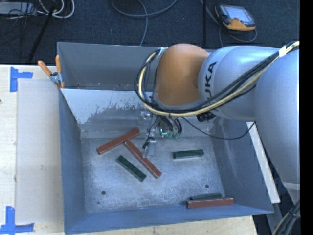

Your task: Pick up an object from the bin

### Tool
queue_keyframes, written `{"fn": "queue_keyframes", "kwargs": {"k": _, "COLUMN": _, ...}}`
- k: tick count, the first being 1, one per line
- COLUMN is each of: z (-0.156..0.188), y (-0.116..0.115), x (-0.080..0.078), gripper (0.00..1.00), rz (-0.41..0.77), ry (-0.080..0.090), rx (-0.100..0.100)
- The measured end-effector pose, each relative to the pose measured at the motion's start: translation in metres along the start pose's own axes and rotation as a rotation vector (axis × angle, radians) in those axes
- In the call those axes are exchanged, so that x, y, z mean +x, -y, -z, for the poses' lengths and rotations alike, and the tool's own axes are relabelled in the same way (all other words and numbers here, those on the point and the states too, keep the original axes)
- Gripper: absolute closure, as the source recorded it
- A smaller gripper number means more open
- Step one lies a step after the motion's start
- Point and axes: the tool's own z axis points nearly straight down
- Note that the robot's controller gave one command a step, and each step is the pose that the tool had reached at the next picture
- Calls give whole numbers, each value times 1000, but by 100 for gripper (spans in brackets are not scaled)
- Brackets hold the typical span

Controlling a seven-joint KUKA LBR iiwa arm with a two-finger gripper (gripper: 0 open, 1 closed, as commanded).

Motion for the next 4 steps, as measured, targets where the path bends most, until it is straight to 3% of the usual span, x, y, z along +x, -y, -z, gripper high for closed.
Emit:
{"fn": "queue_keyframes", "kwargs": {"k": 1, "z": -65, "y": 35, "x": 2, "gripper": 0, "rz": 228, "ry": 5, "rx": 1}}
{"fn": "queue_keyframes", "kwargs": {"k": 2, "z": -71, "y": 64, "x": 19, "gripper": 0, "rz": 611, "ry": 5, "rx": 2}}
{"fn": "queue_keyframes", "kwargs": {"k": 3, "z": -63, "y": 116, "x": 70, "gripper": 0, "rz": 583, "ry": 1, "rx": 3}}
{"fn": "queue_keyframes", "kwargs": {"k": 4, "z": -66, "y": 179, "x": 15, "gripper": 0, "rz": 890, "ry": 9, "rx": 6}}
